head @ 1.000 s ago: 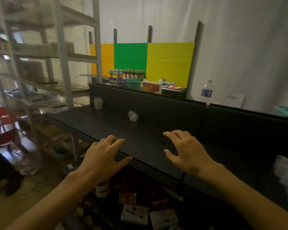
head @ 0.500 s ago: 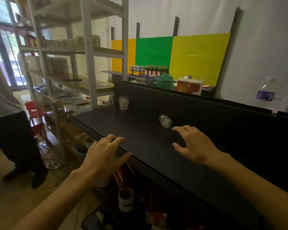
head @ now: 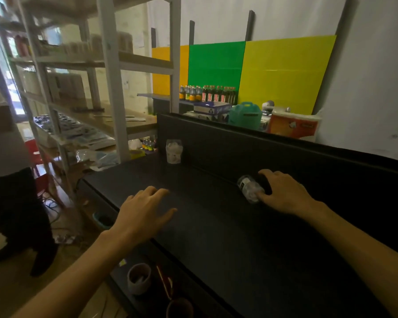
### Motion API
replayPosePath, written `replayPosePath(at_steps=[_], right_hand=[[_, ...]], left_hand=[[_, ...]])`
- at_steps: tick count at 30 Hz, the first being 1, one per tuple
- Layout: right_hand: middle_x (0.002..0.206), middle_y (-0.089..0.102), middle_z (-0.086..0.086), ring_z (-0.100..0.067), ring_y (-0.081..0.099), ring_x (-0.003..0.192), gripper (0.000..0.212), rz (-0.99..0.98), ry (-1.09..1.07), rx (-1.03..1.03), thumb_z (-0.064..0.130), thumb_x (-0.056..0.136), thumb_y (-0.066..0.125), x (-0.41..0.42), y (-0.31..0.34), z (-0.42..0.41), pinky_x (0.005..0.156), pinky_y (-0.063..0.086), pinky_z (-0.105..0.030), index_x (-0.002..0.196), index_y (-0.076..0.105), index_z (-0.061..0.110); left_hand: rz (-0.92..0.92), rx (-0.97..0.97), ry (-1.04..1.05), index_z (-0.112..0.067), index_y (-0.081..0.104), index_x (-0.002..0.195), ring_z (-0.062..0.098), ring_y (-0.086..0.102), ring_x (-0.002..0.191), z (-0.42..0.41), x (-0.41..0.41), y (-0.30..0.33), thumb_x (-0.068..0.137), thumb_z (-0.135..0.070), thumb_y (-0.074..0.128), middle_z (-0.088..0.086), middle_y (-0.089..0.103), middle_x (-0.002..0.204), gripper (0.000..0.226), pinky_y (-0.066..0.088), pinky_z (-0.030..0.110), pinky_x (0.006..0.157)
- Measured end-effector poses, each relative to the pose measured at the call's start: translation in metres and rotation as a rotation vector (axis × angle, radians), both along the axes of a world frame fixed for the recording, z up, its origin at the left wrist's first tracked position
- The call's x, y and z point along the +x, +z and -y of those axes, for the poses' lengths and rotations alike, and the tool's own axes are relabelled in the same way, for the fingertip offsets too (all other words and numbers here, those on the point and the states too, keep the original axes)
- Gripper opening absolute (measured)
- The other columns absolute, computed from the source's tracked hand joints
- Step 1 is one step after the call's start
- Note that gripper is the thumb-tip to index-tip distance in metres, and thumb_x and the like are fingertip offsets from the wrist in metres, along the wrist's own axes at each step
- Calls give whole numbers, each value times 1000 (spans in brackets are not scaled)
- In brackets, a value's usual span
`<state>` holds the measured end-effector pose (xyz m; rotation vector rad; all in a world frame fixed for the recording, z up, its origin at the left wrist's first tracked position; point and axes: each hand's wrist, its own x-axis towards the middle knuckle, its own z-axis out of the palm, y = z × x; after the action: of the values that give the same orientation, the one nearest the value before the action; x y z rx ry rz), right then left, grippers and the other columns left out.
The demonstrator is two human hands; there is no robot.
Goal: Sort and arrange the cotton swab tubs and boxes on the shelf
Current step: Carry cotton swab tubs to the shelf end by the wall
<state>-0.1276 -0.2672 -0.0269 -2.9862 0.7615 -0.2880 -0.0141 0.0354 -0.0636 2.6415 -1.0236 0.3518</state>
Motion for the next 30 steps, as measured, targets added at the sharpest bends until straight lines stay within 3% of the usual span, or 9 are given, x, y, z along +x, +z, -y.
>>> replayPosePath(at_steps=[7, 17, 23, 28, 30], right_hand=[[129, 51, -7, -22, 56, 108, 85, -155, -118, -10, 67, 76, 60, 45, -26, 14, 87, 51, -37, 143, 25, 27], [128, 52, -4, -18, 57, 105, 77, 42, -199, 58, 50, 78, 68, 105, -40, -4, 84, 53, -31, 141, 29, 30], [130, 51, -3, -17, 56, 109, 77, 177, -243, 125, 46, 77, 71, 150, -45, -38, 88, 53, -33, 140, 30, 31], [130, 51, -3, -17, 55, 111, 74, 280, -301, 175, 43, 77, 73, 181, -49, -67, 89, 52, -32, 138, 34, 28], [128, 52, -2, -15, 56, 108, 69, 322, -326, 197, 41, 76, 74, 190, -50, -78, 87, 53, -32, 134, 39, 28]], left_hand=[[-43, -28, -17, -33, 38, 135, 17, 47, 119, 12, 76, -11, 88, -56, 47, -3, 44, 134, 53, 42, 33, 94], [-115, -28, -166, -33, 36, 135, 15, 48, 117, 44, 213, -23, 88, -53, 52, -2, 42, 135, 54, 45, 32, 94], [-93, -127, -256, -31, 34, 138, 18, 49, 115, 56, 289, -21, 88, -49, 54, 3, 42, 136, 57, 47, 33, 91], [-125, -216, -331, -31, 25, 142, 19, 51, 113, 64, 333, -21, 85, -49, 58, 5, 40, 138, 68, 47, 32, 83], [-163, -247, -364, -31, 20, 143, 22, 49, 117, 72, 346, -22, 83, -48, 62, 6, 38, 141, 76, 47, 37, 87]])
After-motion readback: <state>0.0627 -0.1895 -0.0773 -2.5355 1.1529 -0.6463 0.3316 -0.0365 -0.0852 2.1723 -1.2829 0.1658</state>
